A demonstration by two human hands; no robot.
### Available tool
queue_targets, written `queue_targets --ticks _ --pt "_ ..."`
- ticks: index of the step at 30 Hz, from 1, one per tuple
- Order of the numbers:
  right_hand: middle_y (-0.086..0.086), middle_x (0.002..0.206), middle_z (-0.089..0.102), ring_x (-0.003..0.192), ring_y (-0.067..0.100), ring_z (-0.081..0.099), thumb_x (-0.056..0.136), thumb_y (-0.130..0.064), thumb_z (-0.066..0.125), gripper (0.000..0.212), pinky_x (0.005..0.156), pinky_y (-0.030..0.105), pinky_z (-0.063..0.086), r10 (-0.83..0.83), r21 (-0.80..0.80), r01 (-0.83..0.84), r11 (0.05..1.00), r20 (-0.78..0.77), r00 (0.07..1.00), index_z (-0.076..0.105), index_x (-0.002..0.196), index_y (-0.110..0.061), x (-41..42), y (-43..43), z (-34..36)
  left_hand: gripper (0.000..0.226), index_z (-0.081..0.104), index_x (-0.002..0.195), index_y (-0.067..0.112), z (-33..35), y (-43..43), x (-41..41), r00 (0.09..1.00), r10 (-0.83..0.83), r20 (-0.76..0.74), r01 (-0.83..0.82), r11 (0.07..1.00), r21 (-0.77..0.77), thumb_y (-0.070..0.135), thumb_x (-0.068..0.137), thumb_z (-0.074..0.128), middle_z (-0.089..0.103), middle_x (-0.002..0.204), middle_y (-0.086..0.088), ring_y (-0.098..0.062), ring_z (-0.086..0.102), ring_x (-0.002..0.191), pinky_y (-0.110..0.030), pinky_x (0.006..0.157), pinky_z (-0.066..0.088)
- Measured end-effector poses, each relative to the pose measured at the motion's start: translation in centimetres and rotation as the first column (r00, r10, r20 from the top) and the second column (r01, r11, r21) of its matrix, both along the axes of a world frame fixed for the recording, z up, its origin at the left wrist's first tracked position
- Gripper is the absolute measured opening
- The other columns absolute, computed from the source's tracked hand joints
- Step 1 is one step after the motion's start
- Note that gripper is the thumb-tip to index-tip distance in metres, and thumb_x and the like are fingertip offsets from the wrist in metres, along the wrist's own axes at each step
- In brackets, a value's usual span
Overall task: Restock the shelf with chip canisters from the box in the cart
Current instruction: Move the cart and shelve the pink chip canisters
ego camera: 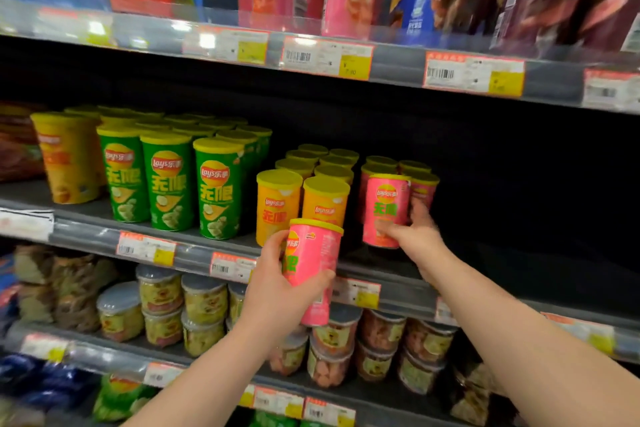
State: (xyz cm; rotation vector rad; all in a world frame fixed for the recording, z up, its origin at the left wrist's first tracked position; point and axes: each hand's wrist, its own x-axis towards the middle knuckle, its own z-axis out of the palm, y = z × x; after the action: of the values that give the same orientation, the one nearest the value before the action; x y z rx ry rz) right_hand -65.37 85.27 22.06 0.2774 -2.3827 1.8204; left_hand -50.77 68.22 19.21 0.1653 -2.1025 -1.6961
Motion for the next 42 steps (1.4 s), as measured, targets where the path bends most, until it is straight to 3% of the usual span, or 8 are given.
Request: queue_targets --ticks 5,8,15,19,32,36,40,42 --pt "0.006 0.131 0.054 0.118 0.022 0.053 0.078 -0.007 0.075 0.075 0.089 0.026 0.039 0.042 0.098 -0.043 0.994 0.009 0.999 0.035 0.142 -0.015 -1.9 -0.6 -0.6 0.066 0.029 0.118 0.043 0.0 -0.1 -0.2 0.998 0.066 0.015 -0.066 0.998 -0.016 0.029 0.076 0.077 0.046 0.1 0.027 0.006 0.053 0.087 -0.022 0.074 0.049" --pt "0.009 0.134 0.053 0.116 0.02 0.052 0.078 -0.007 0.075 0.073 0.089 0.026 0.039 0.047 0.144 -0.048 0.988 0.01 0.999 0.037 0.14 -0.013 -2.7 -0.8 -1.2 0.066 0.028 0.118 0.043 -0.1 0.0 -0.3 0.995 0.099 0.012 -0.098 0.995 -0.02 0.028 0.076 0.077 0.044 0.098 0.027 0.007 0.052 0.083 -0.012 0.064 0.044" --pt "0.012 0.131 0.054 0.12 0.029 0.052 0.074 -0.016 0.079 0.069 0.098 0.039 0.043 -0.028 0.276 0.033 0.96 -0.022 0.999 0.041 0.132 -0.01 -4.1 -1.2 -1.7 0.067 0.029 0.119 0.043 -0.1 0.4 -0.7 0.992 0.124 0.015 -0.123 0.992 -0.027 0.03 0.076 0.077 0.044 0.1 0.028 0.006 0.052 0.087 -0.013 0.066 0.045" --pt "0.012 0.129 0.054 0.118 0.031 0.054 0.074 -0.016 0.078 0.067 0.095 0.039 0.044 -0.073 0.282 0.08 0.956 -0.033 0.997 0.04 0.129 -0.011 -4.4 -1.2 -1.8 0.066 0.031 0.118 0.043 0.0 0.4 -0.9 0.993 0.119 0.018 -0.119 0.992 -0.033 0.031 0.074 0.078 0.047 0.1 0.026 0.005 0.054 0.088 -0.021 0.073 0.049" --pt "0.01 0.139 0.047 0.126 0.028 0.047 0.077 -0.026 0.078 0.081 0.098 0.036 0.041 -0.083 0.286 0.075 0.955 0.018 0.996 0.032 0.142 -0.013 -3.3 0.4 -1.2 0.066 0.03 0.12 0.043 0.4 2.4 -2.4 1.0 0.023 -0.006 -0.023 0.999 -0.046 0.032 0.075 0.077 0.049 0.104 0.024 0.003 0.056 0.089 -0.017 0.071 0.049" --pt "0.008 0.128 0.054 0.114 0.023 0.054 0.082 -0.023 0.073 0.061 0.088 0.028 0.043 -0.056 0.239 0.052 0.97 0.011 0.998 0.044 0.135 -0.014 -2.1 2.0 -0.7 0.067 0.027 0.119 0.046 0.9 4.0 -3.4 0.999 -0.021 -0.026 0.019 0.998 -0.063 0.036 0.075 0.077 0.046 0.107 0.023 0.002 0.054 0.093 -0.023 0.078 0.051" --pt "0.002 0.106 0.064 0.103 0.019 0.059 0.094 -0.029 0.056 0.013 0.087 0.03 0.046 0.036 0.134 -0.031 0.99 -0.033 0.999 0.061 0.104 -0.023 0.3 3.4 0.3 0.072 0.029 0.12 0.046 1.5 6.0 -5.1 0.998 -0.045 -0.051 0.037 0.989 -0.144 0.052 0.064 0.074 0.05 0.121 0.008 -0.009 0.055 0.104 -0.033 0.088 0.052" --pt "0.001 0.109 0.066 0.103 0.017 0.06 0.096 -0.042 0.044 0.023 0.09 0.037 0.05 0.095 0.044 -0.095 0.994 0.009 0.995 0.061 0.097 -0.028 1.6 3.9 0.9 0.08 0.031 0.13 0.038 1.8 7.1 -6.2 0.997 -0.023 -0.077 0.007 0.978 -0.207 0.048 0.067 0.078 0.048 0.127 0.005 -0.014 0.054 0.111 -0.039 0.092 0.051"
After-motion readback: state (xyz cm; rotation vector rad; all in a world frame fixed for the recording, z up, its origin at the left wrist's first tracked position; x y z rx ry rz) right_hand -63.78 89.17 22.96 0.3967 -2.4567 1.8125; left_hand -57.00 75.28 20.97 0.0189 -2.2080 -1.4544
